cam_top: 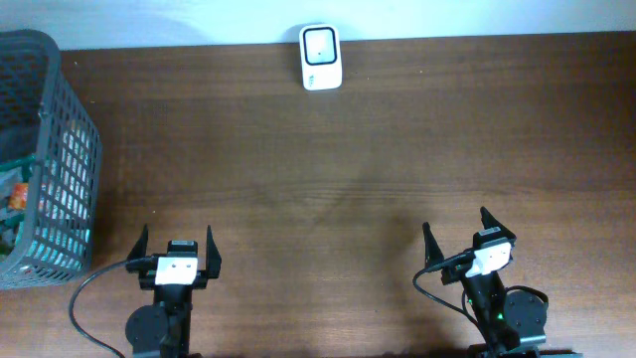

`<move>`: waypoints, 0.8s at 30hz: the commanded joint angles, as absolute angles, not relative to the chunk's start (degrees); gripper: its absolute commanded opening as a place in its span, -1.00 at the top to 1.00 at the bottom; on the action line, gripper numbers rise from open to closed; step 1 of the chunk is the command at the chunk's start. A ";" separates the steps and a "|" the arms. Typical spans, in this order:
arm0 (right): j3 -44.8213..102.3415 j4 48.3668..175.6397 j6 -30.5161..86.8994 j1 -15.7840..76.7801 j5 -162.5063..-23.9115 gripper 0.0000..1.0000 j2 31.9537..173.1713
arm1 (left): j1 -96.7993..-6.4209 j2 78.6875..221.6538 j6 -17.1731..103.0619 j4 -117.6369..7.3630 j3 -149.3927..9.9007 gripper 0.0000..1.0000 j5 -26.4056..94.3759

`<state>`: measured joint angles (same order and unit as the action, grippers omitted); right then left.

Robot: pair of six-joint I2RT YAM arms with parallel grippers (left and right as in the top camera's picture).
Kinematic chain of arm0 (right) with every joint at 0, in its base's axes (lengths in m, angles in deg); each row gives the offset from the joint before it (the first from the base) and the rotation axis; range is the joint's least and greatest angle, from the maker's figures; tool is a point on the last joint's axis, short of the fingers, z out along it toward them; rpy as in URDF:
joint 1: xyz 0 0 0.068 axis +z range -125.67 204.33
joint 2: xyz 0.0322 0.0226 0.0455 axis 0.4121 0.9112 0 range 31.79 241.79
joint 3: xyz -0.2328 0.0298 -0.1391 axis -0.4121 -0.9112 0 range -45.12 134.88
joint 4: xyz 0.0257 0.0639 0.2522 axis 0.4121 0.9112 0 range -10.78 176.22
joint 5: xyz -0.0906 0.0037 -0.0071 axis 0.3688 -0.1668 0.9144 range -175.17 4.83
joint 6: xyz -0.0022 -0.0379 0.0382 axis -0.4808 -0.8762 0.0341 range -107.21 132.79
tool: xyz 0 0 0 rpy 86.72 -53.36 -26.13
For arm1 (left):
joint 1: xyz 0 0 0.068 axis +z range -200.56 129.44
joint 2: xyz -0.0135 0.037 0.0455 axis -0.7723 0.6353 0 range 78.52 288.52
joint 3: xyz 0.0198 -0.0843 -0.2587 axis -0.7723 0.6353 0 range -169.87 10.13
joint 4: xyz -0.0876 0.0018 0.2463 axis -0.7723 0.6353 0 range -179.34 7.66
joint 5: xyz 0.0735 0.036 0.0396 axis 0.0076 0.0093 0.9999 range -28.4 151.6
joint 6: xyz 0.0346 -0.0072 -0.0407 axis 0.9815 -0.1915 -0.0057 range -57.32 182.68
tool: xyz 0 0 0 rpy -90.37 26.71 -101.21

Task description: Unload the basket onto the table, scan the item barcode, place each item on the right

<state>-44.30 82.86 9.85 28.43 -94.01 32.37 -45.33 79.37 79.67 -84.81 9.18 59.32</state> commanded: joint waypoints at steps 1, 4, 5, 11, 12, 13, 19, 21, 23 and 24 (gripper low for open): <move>-44.80 82.92 10.29 28.83 -93.68 -0.97 32.00 | -45.57 78.93 80.33 -84.70 9.57 -0.98 59.95; -44.80 82.92 10.29 28.83 -93.68 -0.97 32.00 | -45.57 78.93 80.33 -84.72 9.57 -0.98 59.93; -44.80 82.92 10.29 28.83 -93.68 -0.97 32.00 | -45.57 78.93 80.33 -84.70 9.57 -0.98 59.93; -44.80 82.92 10.29 28.83 -93.68 -0.97 32.00 | -45.57 78.93 80.33 -84.72 9.57 -0.98 59.95; -44.80 82.92 10.29 28.83 -93.68 -0.97 32.00 | -45.57 78.93 80.33 -84.70 9.57 -0.98 59.95; -44.80 82.92 10.29 28.83 -93.68 -0.97 32.00 | -45.57 78.93 80.33 -84.70 9.57 -0.98 59.93; -44.80 82.92 10.29 28.83 -93.68 -0.97 32.00 | -45.57 78.93 80.33 -84.72 9.57 -0.99 59.95; -44.80 82.92 10.29 28.83 -93.68 -0.97 32.00 | -45.57 78.93 80.33 -84.72 9.57 -0.98 59.95; -44.80 82.92 10.29 28.83 -93.68 -0.97 32.00 | -45.52 78.93 80.37 -84.87 9.57 -0.98 60.28; -44.80 82.92 10.29 28.83 -93.68 -0.97 32.00 | -45.52 78.93 80.35 -85.73 9.57 -0.98 61.18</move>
<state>-44.30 82.86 9.83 28.43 -94.01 32.37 -45.30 79.37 79.67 -84.81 9.18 59.38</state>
